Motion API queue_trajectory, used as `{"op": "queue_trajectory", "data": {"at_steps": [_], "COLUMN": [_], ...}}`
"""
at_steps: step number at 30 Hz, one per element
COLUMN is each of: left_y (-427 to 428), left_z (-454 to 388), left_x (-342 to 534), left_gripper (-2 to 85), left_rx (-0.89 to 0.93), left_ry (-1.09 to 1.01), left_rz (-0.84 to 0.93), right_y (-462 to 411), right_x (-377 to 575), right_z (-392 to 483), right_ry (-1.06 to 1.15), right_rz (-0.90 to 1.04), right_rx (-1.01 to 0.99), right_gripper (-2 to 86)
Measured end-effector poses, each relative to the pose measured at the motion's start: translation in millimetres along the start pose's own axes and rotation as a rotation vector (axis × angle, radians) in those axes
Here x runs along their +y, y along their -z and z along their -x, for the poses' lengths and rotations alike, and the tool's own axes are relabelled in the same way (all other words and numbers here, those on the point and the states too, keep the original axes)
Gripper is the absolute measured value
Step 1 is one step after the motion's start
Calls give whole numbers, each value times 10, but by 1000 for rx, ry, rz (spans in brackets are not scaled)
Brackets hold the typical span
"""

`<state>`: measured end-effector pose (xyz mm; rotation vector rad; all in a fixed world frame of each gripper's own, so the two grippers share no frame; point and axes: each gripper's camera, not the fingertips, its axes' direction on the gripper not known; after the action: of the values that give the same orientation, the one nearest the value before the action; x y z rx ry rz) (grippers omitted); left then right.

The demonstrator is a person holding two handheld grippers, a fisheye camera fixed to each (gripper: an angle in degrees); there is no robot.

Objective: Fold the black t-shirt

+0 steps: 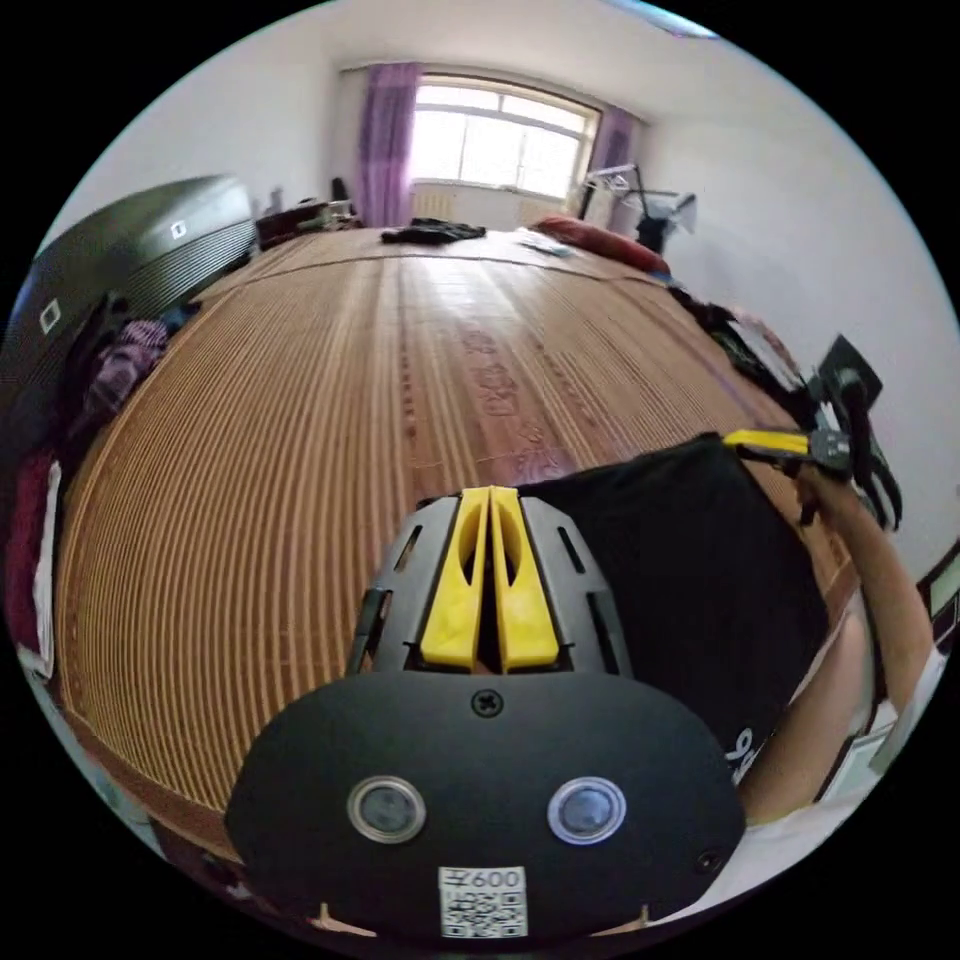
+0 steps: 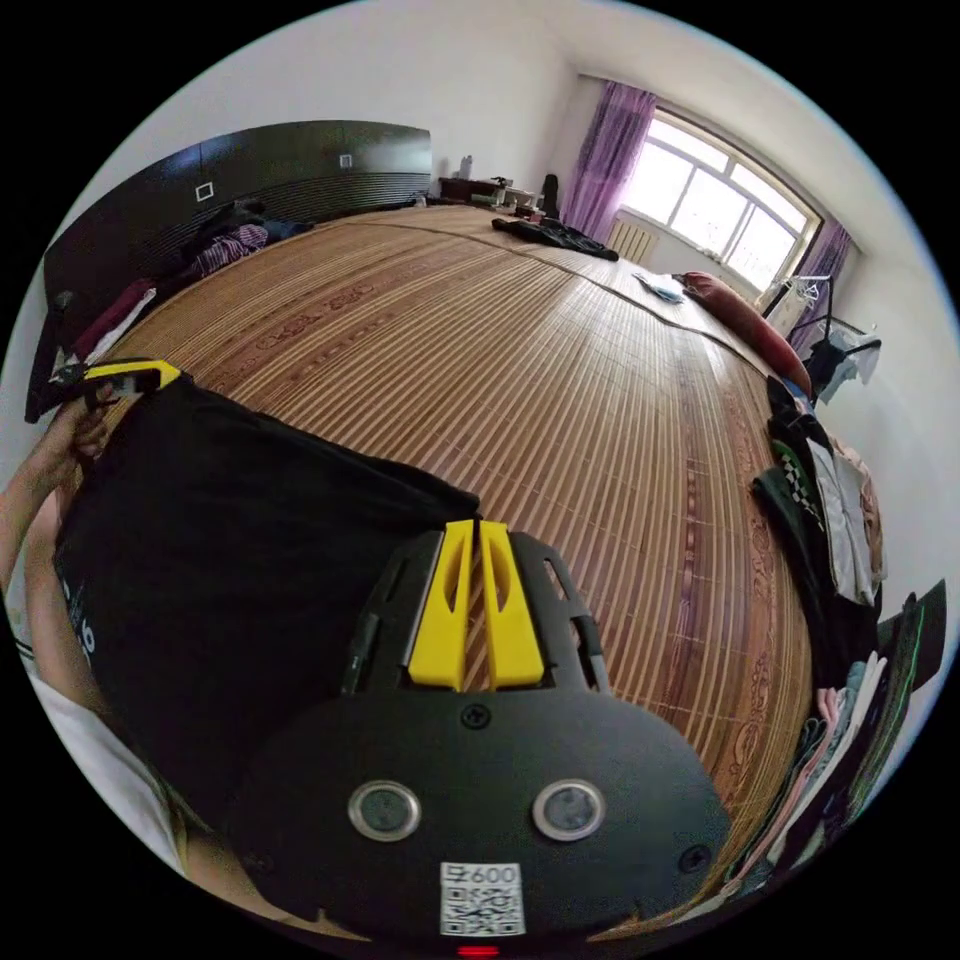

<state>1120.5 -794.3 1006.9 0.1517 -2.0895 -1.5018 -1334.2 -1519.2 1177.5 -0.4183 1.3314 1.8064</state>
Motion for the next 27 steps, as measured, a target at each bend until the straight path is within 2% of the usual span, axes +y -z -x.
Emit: {"op": "queue_trajectory", "data": {"at_steps": [1,3,6,9,10,11,13,17,19,21,22,23,25,27], "left_y": [-61,-64,-66,173,287,371,480,648,587,333,243,217,177,123], "left_z": [135,311,442,583,585,553,496,212,139,182,303,521,820,1041], "left_x": [-28,-82,-222,-204,-166,-125,-26,434,628,754,850,931,953,932], "left_gripper": [5,4,4,3,2,2,2,3,4,5,5,6,6,6], "left_rx": [-12,60,55,-160,-260,-273,-149,76,76,-3,-15,28,106,144], "left_ry": [-21,-4,-20,118,125,79,-4,-222,-287,-352,-382,-325,-243,-197], "left_rz": [66,76,109,29,-10,-36,-46,10,44,133,84,13,-10,-14], "right_y": [0,-2,65,368,491,600,750,952,978,873,822,826,776,750], "right_x": [8,10,54,263,353,442,580,914,1051,1165,1260,1343,1413,1530], "right_z": [-50,-145,-382,-584,-617,-625,-580,-182,27,138,83,-141,-562,-905], "right_ry": [-8,-34,-151,-257,-264,-253,-194,47,129,196,235,170,38,-81], "right_rz": [-3,-2,-24,-164,-189,-201,-195,-79,-61,38,54,17,51,80], "right_rx": [-11,-32,-71,-54,-11,19,-9,-305,-340,-280,-251,-294,-382,-335], "right_gripper": [-9,-8,-7,-8,-8,-9,-9,-8,-8,-8,-8,-8,-8,-8]}}
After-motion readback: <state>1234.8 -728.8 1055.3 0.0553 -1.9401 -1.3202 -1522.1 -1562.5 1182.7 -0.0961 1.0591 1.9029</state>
